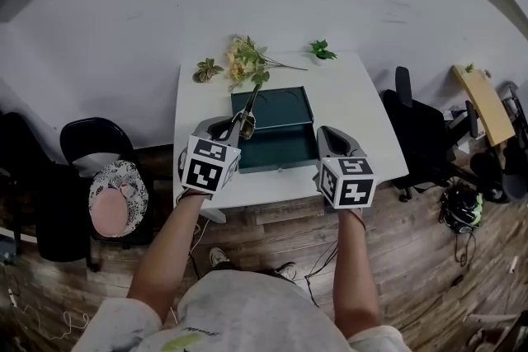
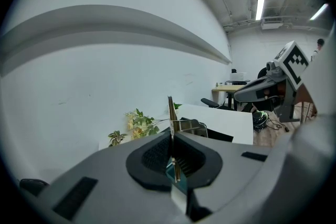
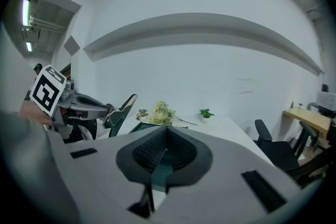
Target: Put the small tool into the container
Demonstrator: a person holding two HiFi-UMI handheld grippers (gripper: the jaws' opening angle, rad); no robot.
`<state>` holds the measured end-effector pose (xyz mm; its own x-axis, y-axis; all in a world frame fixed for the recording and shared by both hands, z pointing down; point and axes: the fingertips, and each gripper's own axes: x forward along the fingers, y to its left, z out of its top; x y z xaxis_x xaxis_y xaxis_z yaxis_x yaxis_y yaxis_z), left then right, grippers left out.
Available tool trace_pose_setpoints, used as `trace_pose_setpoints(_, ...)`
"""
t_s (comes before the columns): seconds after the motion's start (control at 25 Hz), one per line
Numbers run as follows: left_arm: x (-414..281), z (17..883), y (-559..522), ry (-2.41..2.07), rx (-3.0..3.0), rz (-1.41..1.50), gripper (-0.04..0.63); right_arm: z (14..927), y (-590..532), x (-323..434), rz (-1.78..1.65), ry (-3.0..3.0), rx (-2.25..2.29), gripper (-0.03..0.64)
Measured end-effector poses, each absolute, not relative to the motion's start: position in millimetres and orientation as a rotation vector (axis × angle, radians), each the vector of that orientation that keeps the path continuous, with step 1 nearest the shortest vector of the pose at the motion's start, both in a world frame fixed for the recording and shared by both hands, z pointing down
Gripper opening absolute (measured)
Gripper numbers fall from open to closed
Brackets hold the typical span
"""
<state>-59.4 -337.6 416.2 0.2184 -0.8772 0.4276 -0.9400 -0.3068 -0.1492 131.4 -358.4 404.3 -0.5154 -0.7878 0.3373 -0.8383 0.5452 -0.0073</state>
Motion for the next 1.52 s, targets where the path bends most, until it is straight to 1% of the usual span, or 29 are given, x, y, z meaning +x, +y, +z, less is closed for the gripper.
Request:
trace_pose_setpoints(0.76,-41.4,420.6,-346.4,-1.652,2.441,0.78,0.0,405.8,-352.3,125.9,0.245,-2.48,1.388,0.005)
trace_pose_setpoints(1.0,-27.6,424.3,-350.6,-1.589,2.508,0.927,0.0,406.5,-352.9,130.7,0.245,-2.471,1.406,0.005)
trace_pose_setpoints(1.52,4.1,446.1,-360.5,-1.391,2.601,1.15,0.0,410.8,-349.1,147.7,0.259,-2.429,1.467,0.005)
